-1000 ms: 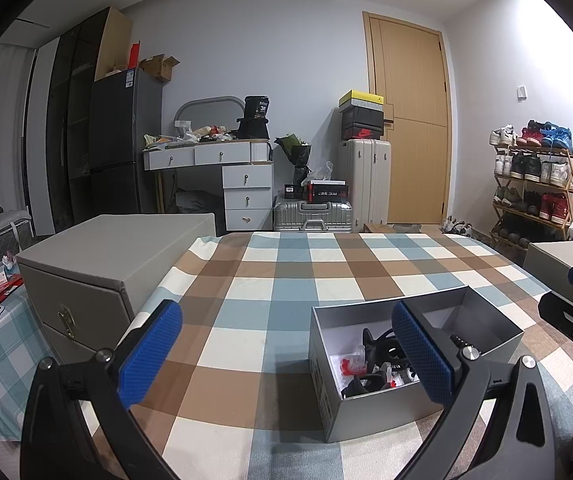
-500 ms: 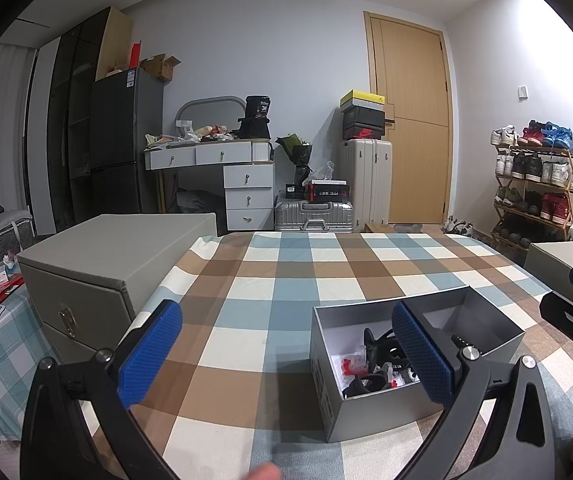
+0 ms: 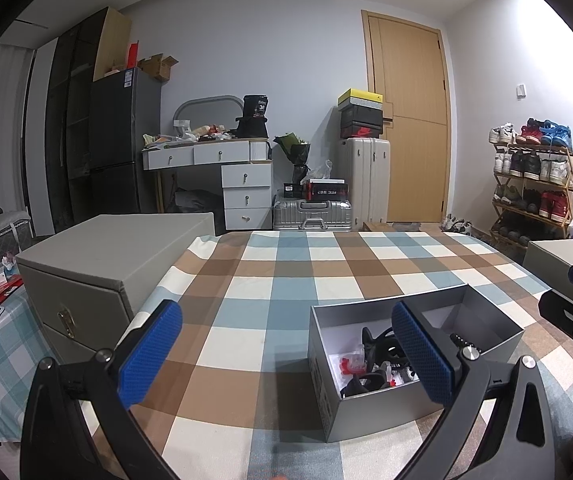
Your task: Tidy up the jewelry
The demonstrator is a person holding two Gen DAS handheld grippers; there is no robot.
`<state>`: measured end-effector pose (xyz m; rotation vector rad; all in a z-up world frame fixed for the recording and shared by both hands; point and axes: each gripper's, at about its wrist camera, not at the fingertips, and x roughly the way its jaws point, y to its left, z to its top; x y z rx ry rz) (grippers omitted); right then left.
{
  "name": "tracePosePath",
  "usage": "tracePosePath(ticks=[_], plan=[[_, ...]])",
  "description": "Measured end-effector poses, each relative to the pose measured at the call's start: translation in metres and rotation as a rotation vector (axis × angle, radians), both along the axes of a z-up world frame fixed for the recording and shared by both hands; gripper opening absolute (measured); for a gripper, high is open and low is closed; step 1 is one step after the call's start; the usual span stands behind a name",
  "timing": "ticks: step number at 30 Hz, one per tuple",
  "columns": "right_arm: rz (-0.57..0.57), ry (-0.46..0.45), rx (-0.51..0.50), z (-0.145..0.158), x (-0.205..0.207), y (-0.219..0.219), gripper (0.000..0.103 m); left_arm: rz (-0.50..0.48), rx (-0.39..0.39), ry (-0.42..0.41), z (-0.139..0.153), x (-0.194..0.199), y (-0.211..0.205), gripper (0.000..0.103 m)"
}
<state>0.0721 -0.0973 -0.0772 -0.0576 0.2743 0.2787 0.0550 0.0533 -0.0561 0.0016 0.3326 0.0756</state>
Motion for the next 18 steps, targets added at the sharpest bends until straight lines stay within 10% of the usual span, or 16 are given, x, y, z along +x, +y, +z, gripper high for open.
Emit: tracePosePath(ticks=[18], plan=[[0.000,0.000,0.000,0.0000,0.0001,0.0000,0.103,-0.011,0.004,0.004,0.0005,0.0007,-0.0026,0.102]])
